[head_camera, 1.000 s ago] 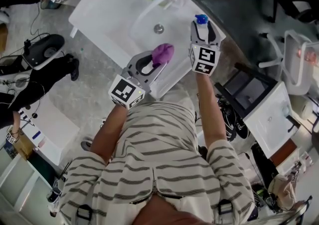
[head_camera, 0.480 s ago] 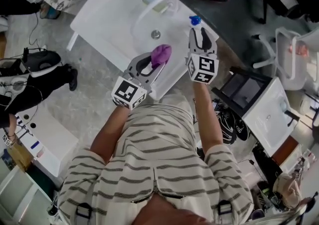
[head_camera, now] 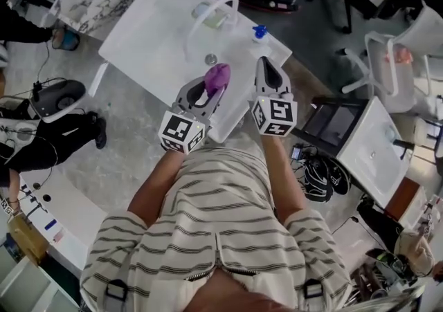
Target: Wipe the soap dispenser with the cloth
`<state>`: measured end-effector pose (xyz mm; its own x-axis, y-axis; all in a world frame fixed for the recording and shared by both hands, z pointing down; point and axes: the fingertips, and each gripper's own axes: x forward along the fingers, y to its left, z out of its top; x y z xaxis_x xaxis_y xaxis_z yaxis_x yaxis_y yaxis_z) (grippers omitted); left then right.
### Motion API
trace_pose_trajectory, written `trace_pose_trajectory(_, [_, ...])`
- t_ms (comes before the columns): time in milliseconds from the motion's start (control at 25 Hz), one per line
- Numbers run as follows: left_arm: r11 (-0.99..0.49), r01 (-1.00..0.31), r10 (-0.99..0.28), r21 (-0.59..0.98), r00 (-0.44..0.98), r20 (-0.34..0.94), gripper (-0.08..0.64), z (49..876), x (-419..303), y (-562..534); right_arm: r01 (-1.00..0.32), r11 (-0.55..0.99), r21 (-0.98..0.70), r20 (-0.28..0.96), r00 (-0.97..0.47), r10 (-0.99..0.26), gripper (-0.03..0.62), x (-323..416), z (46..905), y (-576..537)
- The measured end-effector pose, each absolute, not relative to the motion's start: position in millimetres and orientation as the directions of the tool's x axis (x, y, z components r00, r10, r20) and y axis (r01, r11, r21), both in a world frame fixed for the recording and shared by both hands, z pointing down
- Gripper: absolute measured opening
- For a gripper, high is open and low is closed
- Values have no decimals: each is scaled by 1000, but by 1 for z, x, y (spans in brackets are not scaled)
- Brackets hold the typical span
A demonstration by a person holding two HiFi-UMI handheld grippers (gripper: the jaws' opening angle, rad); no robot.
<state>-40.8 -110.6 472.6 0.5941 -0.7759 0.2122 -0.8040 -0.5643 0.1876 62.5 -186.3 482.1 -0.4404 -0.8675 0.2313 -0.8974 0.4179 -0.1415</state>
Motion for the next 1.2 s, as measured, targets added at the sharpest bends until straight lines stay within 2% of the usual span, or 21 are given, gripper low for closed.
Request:
trace_pose_trajectory(640, [-604, -791, -774, 103, 612, 164, 117, 447, -47, -94, -878, 438, -195, 174, -470, -865, 3, 52, 445, -109])
trace_pose_trajectory(1200, [-620, -780, -770, 86, 626, 124, 118, 435, -50, -95, -867, 465, -180, 125, -489, -863, 3, 49, 426, -105])
